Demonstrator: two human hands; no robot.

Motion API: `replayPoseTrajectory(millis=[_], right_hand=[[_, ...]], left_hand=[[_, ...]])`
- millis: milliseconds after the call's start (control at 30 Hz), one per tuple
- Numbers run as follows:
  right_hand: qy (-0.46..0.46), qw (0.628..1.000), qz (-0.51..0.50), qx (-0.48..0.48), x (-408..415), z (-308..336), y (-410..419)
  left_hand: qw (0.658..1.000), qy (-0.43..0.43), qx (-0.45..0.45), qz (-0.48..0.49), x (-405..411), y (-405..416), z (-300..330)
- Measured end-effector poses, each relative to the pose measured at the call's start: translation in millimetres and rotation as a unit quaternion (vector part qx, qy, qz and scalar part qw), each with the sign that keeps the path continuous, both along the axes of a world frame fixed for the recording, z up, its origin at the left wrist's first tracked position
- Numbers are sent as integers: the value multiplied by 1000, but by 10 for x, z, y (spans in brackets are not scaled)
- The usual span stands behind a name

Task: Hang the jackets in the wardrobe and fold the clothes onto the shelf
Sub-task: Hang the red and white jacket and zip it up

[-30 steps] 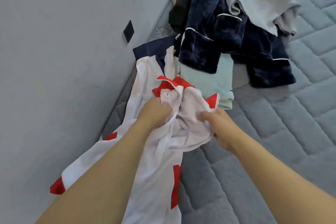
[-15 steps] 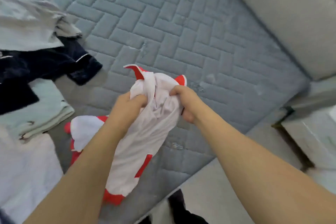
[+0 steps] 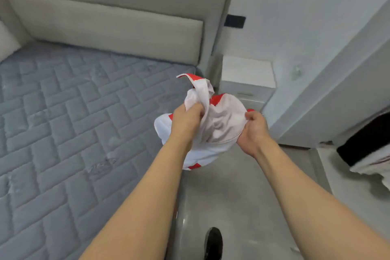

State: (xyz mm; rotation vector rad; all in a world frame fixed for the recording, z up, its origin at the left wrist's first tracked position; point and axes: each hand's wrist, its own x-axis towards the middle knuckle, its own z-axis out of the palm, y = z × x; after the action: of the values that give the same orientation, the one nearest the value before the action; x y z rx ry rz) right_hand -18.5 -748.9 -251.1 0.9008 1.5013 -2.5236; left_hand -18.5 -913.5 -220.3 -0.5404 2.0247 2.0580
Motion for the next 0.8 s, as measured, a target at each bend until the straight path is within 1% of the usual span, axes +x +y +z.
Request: replayPoseTrajectory(millis=[100,167,267,333,400,467,533,600,667,700,800], right_hand=[[-6,994,-96,49,-83,206,940],[-16,988,-135,74,-100,299,1555],[11,981,-175,79,-59,384,2403],[-13,965,-229,130,-14,426,2940],[-42,934,-291,203,53,451,3458],[-65,900,-349,253,112,509,3900],[-97,849,-430,289,149,617,4298],[-130,800,-514,281,162,753,4693],[-142,763,-573,262,195,909,5080],[-141,752,-589,260,221,988,5248],[-123,732,-606,287,302,1192,5681]], left_hand=[[999,33,15,22,-296,814,350],[996,65,53,37,-499,1332,613],[990,83,111,27,-833,2084,989],[986,86,142,7,-1024,2577,1213],[982,89,165,-26,-1147,3074,1379],[979,89,170,-75,-1209,3559,1471],[972,92,166,-141,-1247,4033,1484],[960,94,144,-222,-1254,4492,1463],[936,93,121,-316,-1249,4908,1436],[921,90,116,-361,-1258,5102,1413],[869,70,107,-479,-1349,5697,1351]])
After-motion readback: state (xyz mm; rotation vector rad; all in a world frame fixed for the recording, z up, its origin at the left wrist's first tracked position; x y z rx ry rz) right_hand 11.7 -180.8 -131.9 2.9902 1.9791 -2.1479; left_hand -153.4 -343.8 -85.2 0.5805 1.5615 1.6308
